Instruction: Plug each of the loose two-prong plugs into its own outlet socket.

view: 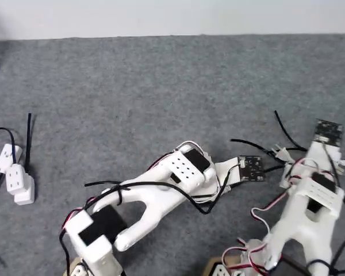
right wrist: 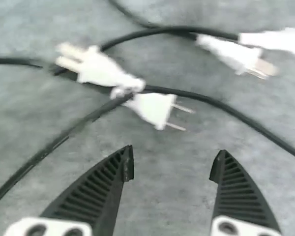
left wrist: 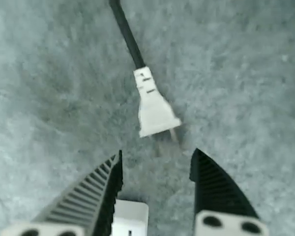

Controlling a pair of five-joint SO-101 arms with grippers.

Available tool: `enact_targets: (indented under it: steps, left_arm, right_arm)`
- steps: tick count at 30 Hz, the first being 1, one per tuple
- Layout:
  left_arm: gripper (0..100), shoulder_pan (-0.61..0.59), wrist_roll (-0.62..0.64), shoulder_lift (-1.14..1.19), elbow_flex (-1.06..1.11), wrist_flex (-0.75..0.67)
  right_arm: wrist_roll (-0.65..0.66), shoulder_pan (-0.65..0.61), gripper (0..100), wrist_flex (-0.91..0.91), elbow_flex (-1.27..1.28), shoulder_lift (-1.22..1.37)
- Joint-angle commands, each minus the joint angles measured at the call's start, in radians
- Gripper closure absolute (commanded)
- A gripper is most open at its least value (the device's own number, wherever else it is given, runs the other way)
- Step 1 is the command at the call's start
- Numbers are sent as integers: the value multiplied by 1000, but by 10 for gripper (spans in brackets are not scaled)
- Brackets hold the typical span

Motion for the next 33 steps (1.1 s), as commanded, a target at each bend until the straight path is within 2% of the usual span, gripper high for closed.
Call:
enact_targets:
  steps: [1,4,8,13,16,19,23,26,30,31,33]
  left_arm:
    - [778,5,15,-15,-13,-9]
    - [776,5,26,-25,-27,60]
    - [776,5,69,-153,-71,215]
    - [776,5,72,-500,-82,379]
    - [776,-49,152,-732,-70,457]
    - [776,-219,236,-928,-27,496]
    - [776,-557,279,-1137,134,476]
    - [776,-784,282,-1263,346,387]
    - [776,-1002,284,-1410,691,189]
    - [776,-1039,284,-1447,773,141]
    - [776,-1094,281,-1517,921,71]
  right_arm:
    - [5,19,750,-28,-48,-31]
    - [18,-31,750,-25,-60,-33]
    - [150,-124,750,48,-143,-33]
    - [373,-237,750,260,-331,-33]
    - [468,-311,750,421,-466,-21]
    - [540,-392,750,601,-571,-1]
    - [712,-532,750,829,-644,44]
    - [858,-624,750,937,-643,59]
    - [1102,-737,746,1030,-560,64]
    - [1135,-757,736,1027,-540,61]
    - [1120,-768,684,975,-517,65]
